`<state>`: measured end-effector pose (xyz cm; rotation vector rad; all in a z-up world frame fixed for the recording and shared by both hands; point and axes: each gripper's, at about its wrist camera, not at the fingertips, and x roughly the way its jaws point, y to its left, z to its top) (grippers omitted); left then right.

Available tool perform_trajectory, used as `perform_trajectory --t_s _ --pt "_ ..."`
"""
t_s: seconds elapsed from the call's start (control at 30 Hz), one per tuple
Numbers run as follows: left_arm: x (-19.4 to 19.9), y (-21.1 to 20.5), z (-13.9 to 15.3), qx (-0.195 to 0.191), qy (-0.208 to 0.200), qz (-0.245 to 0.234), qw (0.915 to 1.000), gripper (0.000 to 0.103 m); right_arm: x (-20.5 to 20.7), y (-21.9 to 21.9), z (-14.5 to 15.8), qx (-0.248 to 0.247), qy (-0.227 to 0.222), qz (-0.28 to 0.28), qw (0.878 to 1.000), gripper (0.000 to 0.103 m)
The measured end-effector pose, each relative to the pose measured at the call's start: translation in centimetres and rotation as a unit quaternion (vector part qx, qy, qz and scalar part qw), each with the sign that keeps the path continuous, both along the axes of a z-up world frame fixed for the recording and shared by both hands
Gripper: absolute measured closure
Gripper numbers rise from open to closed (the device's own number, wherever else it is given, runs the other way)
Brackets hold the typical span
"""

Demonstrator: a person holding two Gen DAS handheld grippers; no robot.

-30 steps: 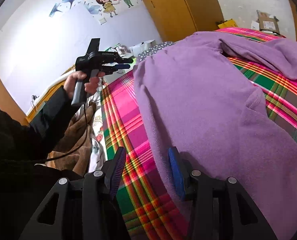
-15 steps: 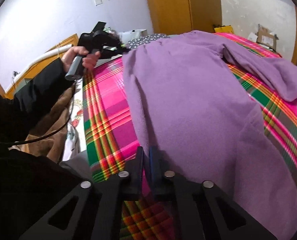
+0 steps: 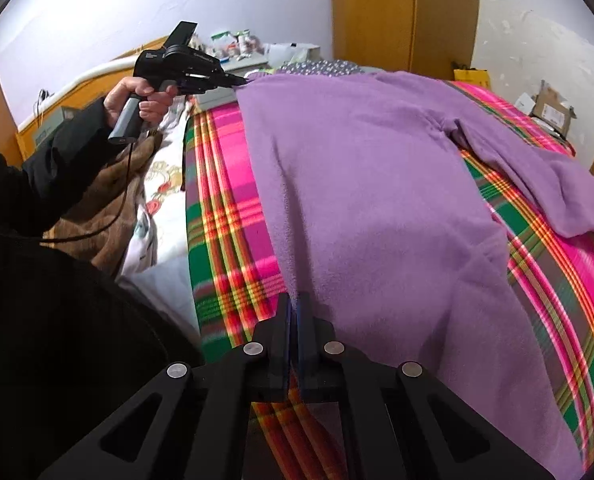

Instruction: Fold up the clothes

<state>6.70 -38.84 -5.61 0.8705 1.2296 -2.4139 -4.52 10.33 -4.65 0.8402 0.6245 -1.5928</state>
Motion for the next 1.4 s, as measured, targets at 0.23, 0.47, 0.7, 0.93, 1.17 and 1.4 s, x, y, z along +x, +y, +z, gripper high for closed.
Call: perform_trajectory --t_s 0.23,0.47,0.7,0.93,1.17,1.4 --pt "-0.1 0.1 0.0 -0.008 -0.003 -0.004 1.0000 0.101 0.3 0.4 -0.1 0.005 -0.004 0.020 1.000 0.101" --pt "-0.3 0.3 -1.1 -0.002 -0.022 -0.029 0.9993 0.100 -0.5 1.0 -0.4 0.003 -0.029 0.013 0.999 0.098" --pt "2.5 0.5 0.7 -0.034 -0.016 0.001 0.9993 0.100 -2.1 3.9 2.4 -0.068 -0.024 -0.044 0.996 0.081" --pt "0.2 5.8 3.6 -0.077 0.018 -0.080 0.9937 0.100 -7.1 5.7 2.0 -0.067 -0.034 -0.084 0.994 0.065" --pt "-5.2 13.9 4.1 -0.093 0.024 -0.219 0.9710 0.100 -11.9 6.9 0.8 -0.038 -0.055 -0.091 0.994 0.059" --pt "-8.1 19.6 3.6 -0.101 0.016 -0.303 0.9475 0.100 -15.6 7.6 -0.7 -0.027 -0.084 -0.088 0.992 0.059"
